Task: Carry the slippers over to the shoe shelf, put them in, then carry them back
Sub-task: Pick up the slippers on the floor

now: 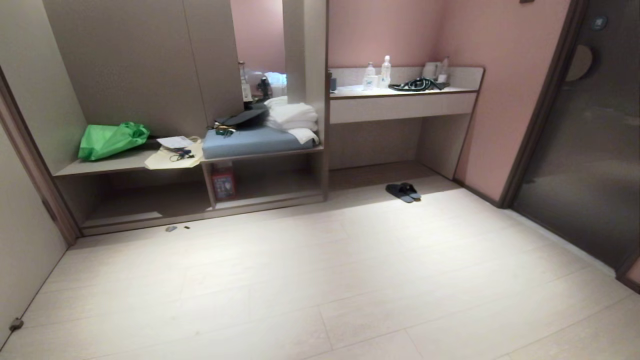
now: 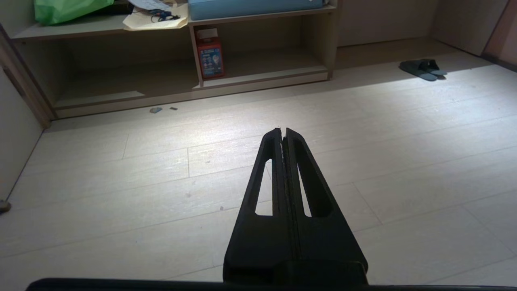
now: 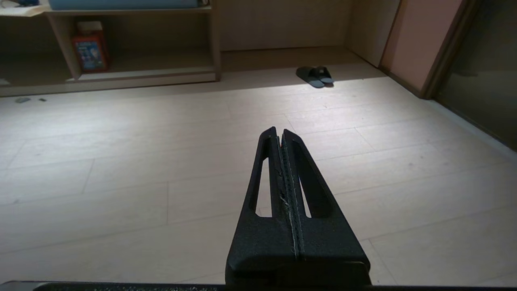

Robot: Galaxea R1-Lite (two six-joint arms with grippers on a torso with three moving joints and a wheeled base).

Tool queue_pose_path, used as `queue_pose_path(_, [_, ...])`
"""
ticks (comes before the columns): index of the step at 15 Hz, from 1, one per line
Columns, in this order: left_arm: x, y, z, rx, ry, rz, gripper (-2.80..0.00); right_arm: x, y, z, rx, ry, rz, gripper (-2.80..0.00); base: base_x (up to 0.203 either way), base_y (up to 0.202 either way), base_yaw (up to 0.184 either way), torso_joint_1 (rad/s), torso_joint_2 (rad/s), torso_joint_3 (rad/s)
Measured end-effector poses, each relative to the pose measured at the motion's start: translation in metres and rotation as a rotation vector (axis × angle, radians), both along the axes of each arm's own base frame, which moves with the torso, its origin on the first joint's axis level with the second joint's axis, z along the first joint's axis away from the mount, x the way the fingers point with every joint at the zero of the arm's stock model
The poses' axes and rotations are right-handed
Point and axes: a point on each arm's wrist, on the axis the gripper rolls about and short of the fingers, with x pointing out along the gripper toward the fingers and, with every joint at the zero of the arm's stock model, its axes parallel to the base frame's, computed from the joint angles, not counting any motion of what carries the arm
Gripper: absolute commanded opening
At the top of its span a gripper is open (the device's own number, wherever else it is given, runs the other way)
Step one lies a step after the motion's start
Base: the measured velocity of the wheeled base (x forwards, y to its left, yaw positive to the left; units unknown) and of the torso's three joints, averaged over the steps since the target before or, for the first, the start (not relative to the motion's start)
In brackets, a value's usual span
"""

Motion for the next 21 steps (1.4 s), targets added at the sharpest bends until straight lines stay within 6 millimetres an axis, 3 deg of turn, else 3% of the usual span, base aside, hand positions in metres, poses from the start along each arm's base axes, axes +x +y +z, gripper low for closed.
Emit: queue_pose_path(21, [0.0000, 0.0000, 0.0000, -0.002, 0.000, 0.000, -2.80, 0.0000, 0.0000, 0.0000, 0.001, 0.000, 0.001, -2.80, 0.196, 0.000, 0.000, 0.002, 0.00, 0.002])
